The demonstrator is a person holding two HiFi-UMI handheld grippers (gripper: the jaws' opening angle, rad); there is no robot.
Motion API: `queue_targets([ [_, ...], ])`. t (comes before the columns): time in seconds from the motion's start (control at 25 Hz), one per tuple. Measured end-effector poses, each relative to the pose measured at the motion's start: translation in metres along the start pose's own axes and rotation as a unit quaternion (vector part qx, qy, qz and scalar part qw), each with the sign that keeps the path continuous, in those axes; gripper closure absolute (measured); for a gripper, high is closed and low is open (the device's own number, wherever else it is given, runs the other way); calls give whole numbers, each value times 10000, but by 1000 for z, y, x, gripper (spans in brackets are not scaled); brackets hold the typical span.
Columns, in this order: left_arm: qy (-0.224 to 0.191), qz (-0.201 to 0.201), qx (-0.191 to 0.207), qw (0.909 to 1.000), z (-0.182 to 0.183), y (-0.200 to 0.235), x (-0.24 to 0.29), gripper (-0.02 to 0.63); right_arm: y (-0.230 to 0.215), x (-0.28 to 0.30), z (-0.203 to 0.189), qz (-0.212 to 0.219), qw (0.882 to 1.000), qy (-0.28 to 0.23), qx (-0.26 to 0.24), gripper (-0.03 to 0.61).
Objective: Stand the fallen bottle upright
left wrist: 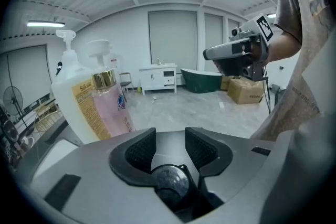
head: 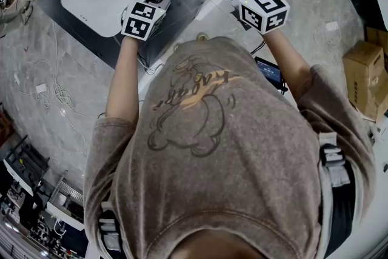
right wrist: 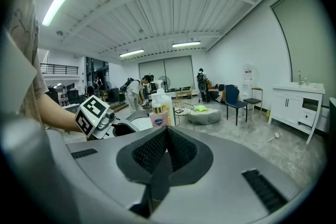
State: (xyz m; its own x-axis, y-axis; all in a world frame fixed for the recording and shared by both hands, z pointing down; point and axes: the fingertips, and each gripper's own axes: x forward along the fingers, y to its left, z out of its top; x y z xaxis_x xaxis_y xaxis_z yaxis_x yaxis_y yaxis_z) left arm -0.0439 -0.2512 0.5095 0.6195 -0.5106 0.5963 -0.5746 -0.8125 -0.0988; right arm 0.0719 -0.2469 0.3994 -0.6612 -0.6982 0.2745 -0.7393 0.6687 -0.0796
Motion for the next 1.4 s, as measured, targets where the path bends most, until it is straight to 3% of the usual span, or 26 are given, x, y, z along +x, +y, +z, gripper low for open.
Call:
queue_targets([
  [0.28, -168, 68, -274, 9995, 10, 3, -9, 431, 0, 5, 0, 96, 9999, -30, -7, 580],
  [0.72, -928, 453, -621, 9927, 52, 16, -60, 430, 10, 9, 3, 225, 9997, -117, -3, 580],
  [1.04, -1572, 902, -1168, 9765, 72, 26, -107, 430, 18, 12, 7, 300, 9992, -258, 56, 580],
  [1.4, -1887, 1316, -1531, 9611, 63, 24, -141, 430, 19, 13, 13, 120, 9984, -504, 216, 580],
])
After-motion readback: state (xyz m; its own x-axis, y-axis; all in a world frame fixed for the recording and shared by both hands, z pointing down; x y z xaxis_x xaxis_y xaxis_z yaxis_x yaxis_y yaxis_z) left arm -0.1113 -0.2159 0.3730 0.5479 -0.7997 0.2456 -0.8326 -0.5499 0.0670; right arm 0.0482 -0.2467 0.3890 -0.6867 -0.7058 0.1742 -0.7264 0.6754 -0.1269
